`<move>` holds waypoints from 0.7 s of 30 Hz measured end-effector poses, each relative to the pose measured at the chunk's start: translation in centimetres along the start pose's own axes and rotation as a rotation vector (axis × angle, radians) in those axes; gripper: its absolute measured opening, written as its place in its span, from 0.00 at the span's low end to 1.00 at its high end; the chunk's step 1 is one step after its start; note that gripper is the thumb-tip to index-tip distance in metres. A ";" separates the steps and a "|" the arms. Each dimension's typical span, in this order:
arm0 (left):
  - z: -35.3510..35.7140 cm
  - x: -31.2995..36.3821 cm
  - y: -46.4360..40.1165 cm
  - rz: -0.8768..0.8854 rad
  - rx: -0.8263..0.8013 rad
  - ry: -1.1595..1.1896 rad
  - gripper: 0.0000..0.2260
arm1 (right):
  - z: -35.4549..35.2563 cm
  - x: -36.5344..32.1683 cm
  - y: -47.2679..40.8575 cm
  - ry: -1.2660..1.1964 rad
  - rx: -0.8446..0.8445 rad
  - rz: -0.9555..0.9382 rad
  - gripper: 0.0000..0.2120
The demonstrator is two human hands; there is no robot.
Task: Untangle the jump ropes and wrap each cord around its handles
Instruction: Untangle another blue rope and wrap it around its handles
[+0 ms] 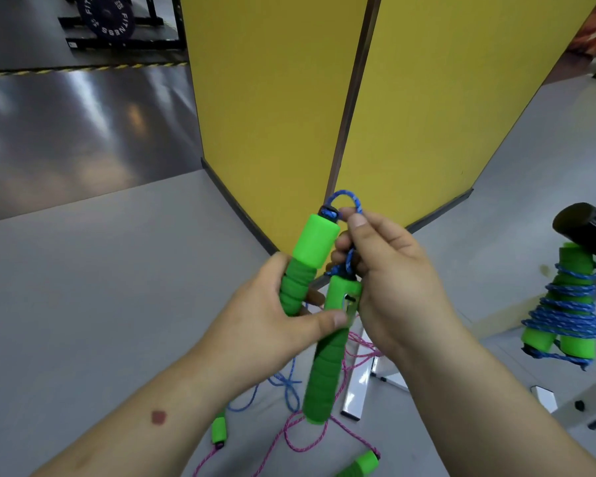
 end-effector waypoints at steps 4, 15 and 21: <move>0.7 0.0 0.3 -0.047 -0.008 -0.074 0.23 | -0.3 -0.1 -0.2 -0.184 0.058 0.048 0.07; 1.4 0.3 0.8 -0.036 0.000 -0.204 0.31 | -0.7 0.0 -0.3 -0.447 0.201 0.067 0.06; 1.2 0.1 0.6 0.001 -0.007 -0.263 0.23 | -1.0 -0.2 -0.7 -0.296 0.202 0.016 0.06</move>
Point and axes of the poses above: each hand's wrist, its own y-axis away from the middle knuckle, its own z-axis out of the palm, x = y × z, the point moved 4 cm from there along -y, towards the middle knuckle, and after that the axes turned 2 degrees about y, right-handed, at the moved point
